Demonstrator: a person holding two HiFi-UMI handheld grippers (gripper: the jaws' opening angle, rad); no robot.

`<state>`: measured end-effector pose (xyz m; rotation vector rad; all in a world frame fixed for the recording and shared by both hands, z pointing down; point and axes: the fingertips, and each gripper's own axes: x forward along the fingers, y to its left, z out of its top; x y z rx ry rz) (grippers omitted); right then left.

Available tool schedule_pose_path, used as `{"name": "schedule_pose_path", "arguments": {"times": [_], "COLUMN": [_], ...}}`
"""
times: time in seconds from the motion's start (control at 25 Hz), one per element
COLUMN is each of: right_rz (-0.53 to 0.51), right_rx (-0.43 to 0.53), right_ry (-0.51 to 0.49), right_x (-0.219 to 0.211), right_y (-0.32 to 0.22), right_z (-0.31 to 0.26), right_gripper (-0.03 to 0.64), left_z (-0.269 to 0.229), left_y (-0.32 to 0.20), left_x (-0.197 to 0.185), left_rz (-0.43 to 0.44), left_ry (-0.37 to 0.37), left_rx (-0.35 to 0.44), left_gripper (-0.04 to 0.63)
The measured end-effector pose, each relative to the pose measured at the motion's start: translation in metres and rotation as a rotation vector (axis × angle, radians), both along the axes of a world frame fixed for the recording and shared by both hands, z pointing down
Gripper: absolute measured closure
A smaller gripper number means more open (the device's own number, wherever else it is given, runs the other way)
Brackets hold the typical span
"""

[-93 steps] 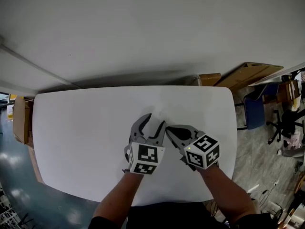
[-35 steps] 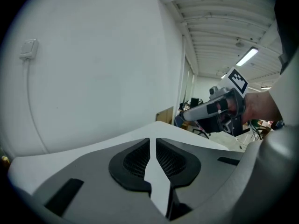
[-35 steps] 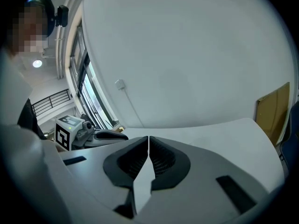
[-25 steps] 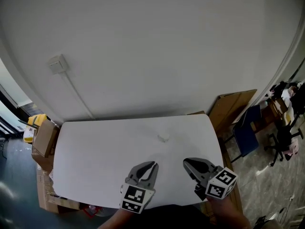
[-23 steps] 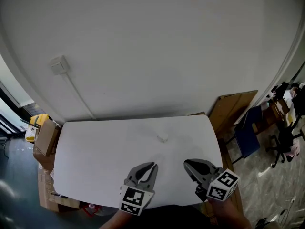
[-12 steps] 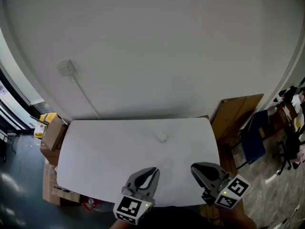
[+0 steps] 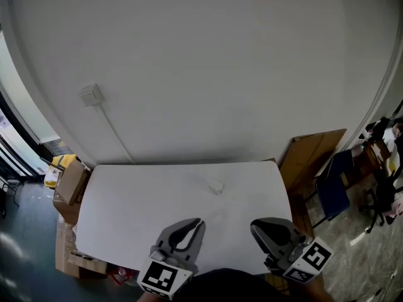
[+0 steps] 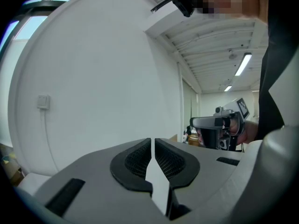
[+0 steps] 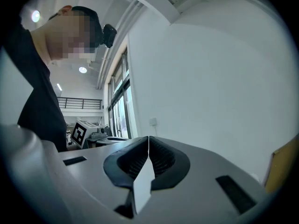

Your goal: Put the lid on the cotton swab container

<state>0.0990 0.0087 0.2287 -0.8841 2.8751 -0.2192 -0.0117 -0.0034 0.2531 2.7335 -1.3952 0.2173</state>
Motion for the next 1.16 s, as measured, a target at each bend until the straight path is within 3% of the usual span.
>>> {"name": "schedule_pose_path", "arguments": {"times": [0.4, 0.84, 1.16], "right_rz": [0.037, 0.072, 0.069], "right_rx": [-0.016, -0.056, -0.068], "right_ry": [0.027, 0.055, 0.051], "right_x": [-0.024, -0.021, -0.024], "right_y": [-0.008, -0.018, -0.017], "right_z": [0.002, 0.028, 0.031], "right_gripper": [0.601, 0.601, 0.601], "left_z": [0.000, 0.027, 0.032], "left_y": [-0.013, -0.023, -0.018], "left_x": [-0.034, -0.061, -0.069], "left_rz": [-0.023, -0.085, -0.096], "left_ry": [0.014, -0.031, -0.013], "left_rx": [0.011, -0.013, -0.033], "left_gripper": [0.561, 0.565, 0.568]}}
